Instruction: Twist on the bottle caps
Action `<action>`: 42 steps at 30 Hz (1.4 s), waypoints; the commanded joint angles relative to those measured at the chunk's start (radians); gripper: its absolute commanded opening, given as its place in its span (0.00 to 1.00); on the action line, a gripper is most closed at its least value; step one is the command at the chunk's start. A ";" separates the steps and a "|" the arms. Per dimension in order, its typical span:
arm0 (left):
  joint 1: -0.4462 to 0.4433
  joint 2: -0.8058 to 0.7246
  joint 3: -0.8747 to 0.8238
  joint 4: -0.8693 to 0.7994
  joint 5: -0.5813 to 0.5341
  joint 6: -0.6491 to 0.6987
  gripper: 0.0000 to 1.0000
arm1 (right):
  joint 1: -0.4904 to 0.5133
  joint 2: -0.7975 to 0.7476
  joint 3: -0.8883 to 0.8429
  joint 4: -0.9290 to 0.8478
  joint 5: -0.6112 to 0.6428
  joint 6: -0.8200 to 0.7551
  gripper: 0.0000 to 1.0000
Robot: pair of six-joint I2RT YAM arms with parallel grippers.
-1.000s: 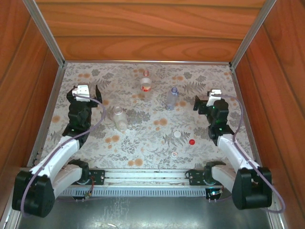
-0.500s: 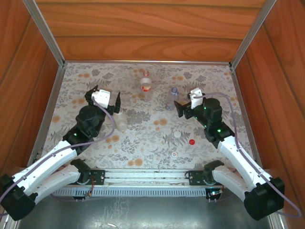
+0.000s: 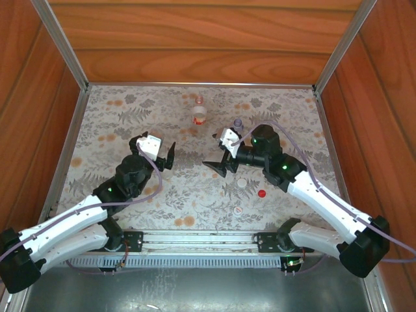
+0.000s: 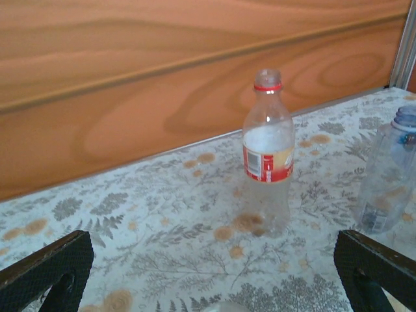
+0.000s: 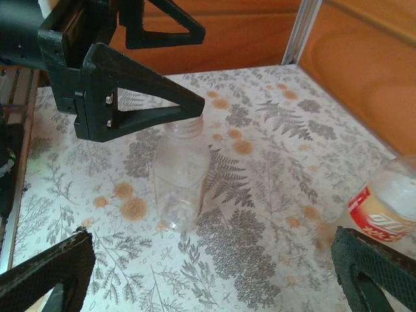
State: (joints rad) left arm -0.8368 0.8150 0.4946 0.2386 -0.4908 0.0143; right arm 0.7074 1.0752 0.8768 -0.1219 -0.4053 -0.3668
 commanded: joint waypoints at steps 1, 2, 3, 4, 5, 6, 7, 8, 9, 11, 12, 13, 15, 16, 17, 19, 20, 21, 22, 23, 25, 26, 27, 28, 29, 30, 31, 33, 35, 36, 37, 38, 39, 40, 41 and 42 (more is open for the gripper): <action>-0.011 -0.007 -0.030 -0.008 0.036 -0.044 1.00 | 0.009 0.019 0.024 -0.033 -0.041 -0.036 1.00; -0.011 -0.004 -0.040 -0.006 0.035 -0.046 1.00 | 0.009 0.024 0.026 -0.032 -0.037 -0.037 1.00; -0.011 -0.002 -0.051 -0.003 0.037 -0.045 1.00 | 0.011 0.029 0.028 -0.033 -0.031 -0.038 1.00; -0.011 0.004 -0.061 -0.002 0.031 -0.048 1.00 | 0.011 0.033 0.029 -0.034 -0.027 -0.041 1.00; -0.011 0.009 -0.069 0.003 0.027 -0.053 1.00 | 0.011 0.035 0.029 -0.033 -0.027 -0.041 1.00; -0.011 0.014 -0.080 0.008 0.026 -0.058 1.00 | 0.011 0.037 0.027 -0.030 -0.027 -0.039 1.00; -0.009 0.021 -0.094 0.022 0.024 -0.061 1.00 | 0.012 0.038 0.028 -0.028 -0.030 -0.036 1.00; -0.010 0.026 -0.107 0.038 0.021 -0.061 1.00 | 0.012 0.040 0.028 -0.027 -0.031 -0.034 1.00; -0.007 0.034 -0.120 0.056 0.013 -0.065 1.00 | 0.013 0.043 0.031 -0.025 -0.036 -0.033 1.00; 0.002 0.046 -0.145 0.088 0.008 -0.080 1.00 | 0.013 0.047 0.031 -0.023 -0.040 -0.030 1.00; 0.011 0.050 -0.159 0.106 0.014 -0.091 1.00 | 0.013 0.049 0.033 -0.025 -0.043 -0.028 1.00; 0.019 0.052 -0.176 0.126 0.024 -0.103 1.00 | 0.014 0.051 0.033 -0.026 -0.044 -0.028 1.00; 0.042 0.053 -0.207 0.169 0.053 -0.129 1.00 | 0.014 0.052 0.033 -0.025 -0.044 -0.028 1.00; 0.054 0.053 -0.220 0.190 0.065 -0.143 1.00 | 0.014 0.054 0.031 -0.022 -0.043 -0.028 1.00; 0.064 0.055 -0.232 0.205 0.075 -0.155 1.00 | 0.014 0.055 0.031 -0.021 -0.042 -0.028 1.00; 0.087 0.060 -0.253 0.225 0.100 -0.166 1.00 | 0.015 0.057 0.031 -0.016 -0.040 -0.028 1.00; 0.092 0.065 -0.258 0.231 0.105 -0.169 1.00 | 0.015 0.058 0.030 -0.015 -0.040 -0.026 1.00; 0.097 0.073 -0.264 0.238 0.109 -0.171 1.00 | 0.017 0.061 0.031 -0.013 -0.042 -0.026 1.00; 0.100 0.081 -0.268 0.245 0.116 -0.172 1.00 | 0.017 0.064 0.031 -0.011 -0.043 -0.025 1.00; 0.106 0.089 -0.272 0.254 0.122 -0.174 1.00 | 0.018 0.067 0.033 -0.010 -0.045 -0.024 1.00; 0.114 0.114 -0.279 0.275 0.129 -0.180 1.00 | 0.020 0.073 0.036 -0.009 -0.046 -0.022 1.00; 0.118 0.127 -0.284 0.290 0.129 -0.183 1.00 | 0.021 0.076 0.036 -0.006 -0.047 -0.021 1.00; 0.120 0.146 -0.290 0.311 0.125 -0.188 1.00 | 0.022 0.078 0.037 -0.005 -0.044 -0.022 1.00; 0.124 0.166 -0.296 0.337 0.127 -0.191 1.00 | 0.021 0.082 0.039 -0.004 -0.042 -0.020 1.00; 0.125 0.183 -0.299 0.355 0.129 -0.191 1.00 | 0.023 0.084 0.040 -0.003 -0.041 -0.020 1.00; 0.126 0.203 -0.300 0.371 0.128 -0.192 1.00 | 0.023 0.086 0.040 -0.005 -0.040 -0.020 1.00; 0.127 0.221 -0.300 0.385 0.129 -0.193 1.00 | 0.024 0.086 0.043 -0.005 -0.039 -0.021 1.00; 0.128 0.256 -0.295 0.409 0.131 -0.191 1.00 | 0.027 0.087 0.044 -0.005 -0.038 -0.020 1.00; 0.127 0.283 -0.291 0.429 0.145 -0.183 1.00 | 0.027 0.089 0.045 -0.007 -0.035 -0.018 1.00; 0.127 0.292 -0.288 0.435 0.148 -0.182 1.00 | 0.027 0.090 0.046 -0.010 -0.035 -0.019 1.00; 0.128 0.298 -0.288 0.440 0.150 -0.182 1.00 | 0.029 0.091 0.046 -0.013 -0.034 -0.017 1.00; 0.128 0.302 -0.287 0.444 0.157 -0.179 1.00 | 0.029 0.091 0.047 -0.013 -0.033 -0.017 1.00; 0.128 0.304 -0.289 0.445 0.159 -0.175 0.97 | 0.030 0.091 0.045 -0.012 -0.033 -0.016 1.00; 0.128 0.307 -0.289 0.447 0.164 -0.171 0.93 | 0.030 0.092 0.045 -0.012 -0.032 -0.014 1.00; 0.128 0.307 -0.291 0.446 0.166 -0.169 0.89 | 0.031 0.094 0.045 -0.010 -0.030 -0.014 1.00; 0.127 0.308 -0.293 0.447 0.169 -0.169 0.85 | 0.030 0.095 0.045 -0.009 -0.031 -0.015 1.00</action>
State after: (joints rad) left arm -0.7151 1.1183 0.2016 0.6415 -0.3447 -0.1547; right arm 0.7280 1.1614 0.8955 -0.1345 -0.4240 -0.3870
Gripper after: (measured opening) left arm 0.884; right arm 0.996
